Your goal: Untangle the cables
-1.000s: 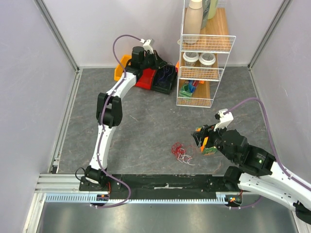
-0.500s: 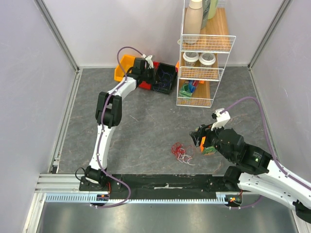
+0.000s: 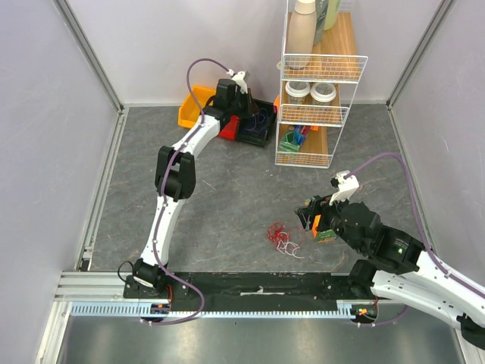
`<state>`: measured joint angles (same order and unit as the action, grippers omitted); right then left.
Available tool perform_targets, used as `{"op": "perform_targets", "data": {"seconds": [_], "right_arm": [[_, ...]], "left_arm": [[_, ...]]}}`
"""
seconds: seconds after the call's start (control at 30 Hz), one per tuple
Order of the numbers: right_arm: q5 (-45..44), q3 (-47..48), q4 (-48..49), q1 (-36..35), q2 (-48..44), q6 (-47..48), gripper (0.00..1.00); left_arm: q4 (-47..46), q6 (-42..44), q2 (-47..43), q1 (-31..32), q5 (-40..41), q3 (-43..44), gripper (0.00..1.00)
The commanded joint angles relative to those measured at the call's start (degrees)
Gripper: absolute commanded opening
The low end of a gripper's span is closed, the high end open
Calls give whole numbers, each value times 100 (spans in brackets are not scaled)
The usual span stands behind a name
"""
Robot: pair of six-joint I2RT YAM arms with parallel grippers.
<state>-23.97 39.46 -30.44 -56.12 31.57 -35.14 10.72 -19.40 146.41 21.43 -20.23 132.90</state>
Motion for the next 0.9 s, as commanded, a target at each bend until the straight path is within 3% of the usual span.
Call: {"op": "perform_targets", "data": {"seconds": [0.0,0.23,0.4,0.63,0.7,0.77,0.87], "right_arm": [[-20,-26,117,4,-125,-81,75],[-47,-53,99,4,-134,-81,74],[-20,-114,91,4,-230,-134,75],[94,-193,169,4,-55,-178,75],[164,-202,178,4,103,-195,75],[252,-193,196,4,331,-230,75],[436,-158,187,4,770,-292,75]], "left_arm": [[-157,7,362,54,362,184,2],[-299,-47,652,142,537,429,2],[-211,41,126,151,854,-246,6],[-9,-90,-788,142,468,-687,43],[131,-134,-1008,151,371,-643,58],[272,-169,-1263,142,300,-669,64],[404,-231,-1684,142,221,-888,66]]}}
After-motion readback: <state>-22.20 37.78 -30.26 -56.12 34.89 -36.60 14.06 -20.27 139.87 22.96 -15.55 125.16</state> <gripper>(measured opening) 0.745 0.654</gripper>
